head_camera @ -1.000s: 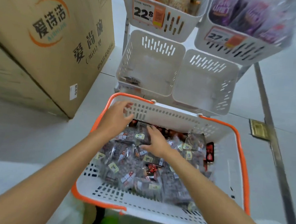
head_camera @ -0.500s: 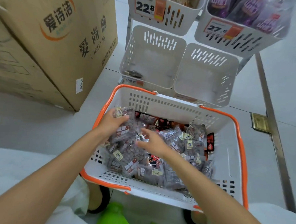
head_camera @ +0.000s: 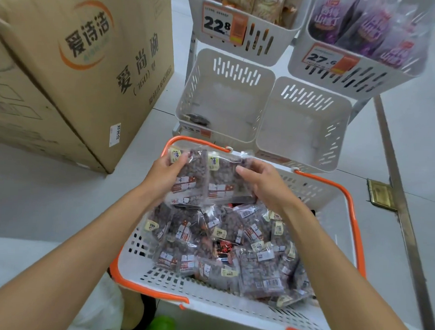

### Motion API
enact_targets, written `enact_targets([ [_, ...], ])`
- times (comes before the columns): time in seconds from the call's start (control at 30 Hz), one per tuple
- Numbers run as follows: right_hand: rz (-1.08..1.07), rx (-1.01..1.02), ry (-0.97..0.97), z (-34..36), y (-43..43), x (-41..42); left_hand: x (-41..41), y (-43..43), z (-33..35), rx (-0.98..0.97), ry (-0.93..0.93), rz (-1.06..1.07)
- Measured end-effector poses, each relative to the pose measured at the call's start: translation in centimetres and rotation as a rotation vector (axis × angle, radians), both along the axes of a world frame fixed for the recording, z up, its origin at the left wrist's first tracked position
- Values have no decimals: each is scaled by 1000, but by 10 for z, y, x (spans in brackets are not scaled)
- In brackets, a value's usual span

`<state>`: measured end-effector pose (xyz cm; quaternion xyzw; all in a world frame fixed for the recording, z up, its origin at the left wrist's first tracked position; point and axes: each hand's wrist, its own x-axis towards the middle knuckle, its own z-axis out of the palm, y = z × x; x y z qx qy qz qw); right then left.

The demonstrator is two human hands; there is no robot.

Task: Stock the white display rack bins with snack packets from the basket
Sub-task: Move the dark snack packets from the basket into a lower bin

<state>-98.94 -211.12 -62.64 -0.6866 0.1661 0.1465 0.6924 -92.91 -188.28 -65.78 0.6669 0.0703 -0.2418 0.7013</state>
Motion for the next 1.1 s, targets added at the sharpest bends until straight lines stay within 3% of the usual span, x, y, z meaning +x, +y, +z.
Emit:
enact_targets([
  [0.07,-22,47,-8,-6,20,16,4,-18,10,-116,70,-121],
  [0.23,-72,117,-10,-9,30,56,44,-26,15,-85,-90,-177],
  [0.37,233,-154,-61,11,-2,103,98,-27,32,13,-202,-337],
  [0.43,198,-224,-137,17,-11,132,128,-35,41,85,-280,-376],
  [0.57,-35,-329,-275,-1,-29,190,187,-37,30,338,-402,-259],
  [0.7,-156,-539,-375,-48,-34,241,223,-24,-17,451,-267,-147],
  [0.77,-90,-567,-390,-80,-30,262,231,-24,-40,425,-222,-141],
  [0.9,219,-446,-199,-129,-16,283,241,-27,-75,374,-268,-152],
  [1.1,232,-512,-217,-134,-9,284,241,-30,-94,419,-353,-148],
])
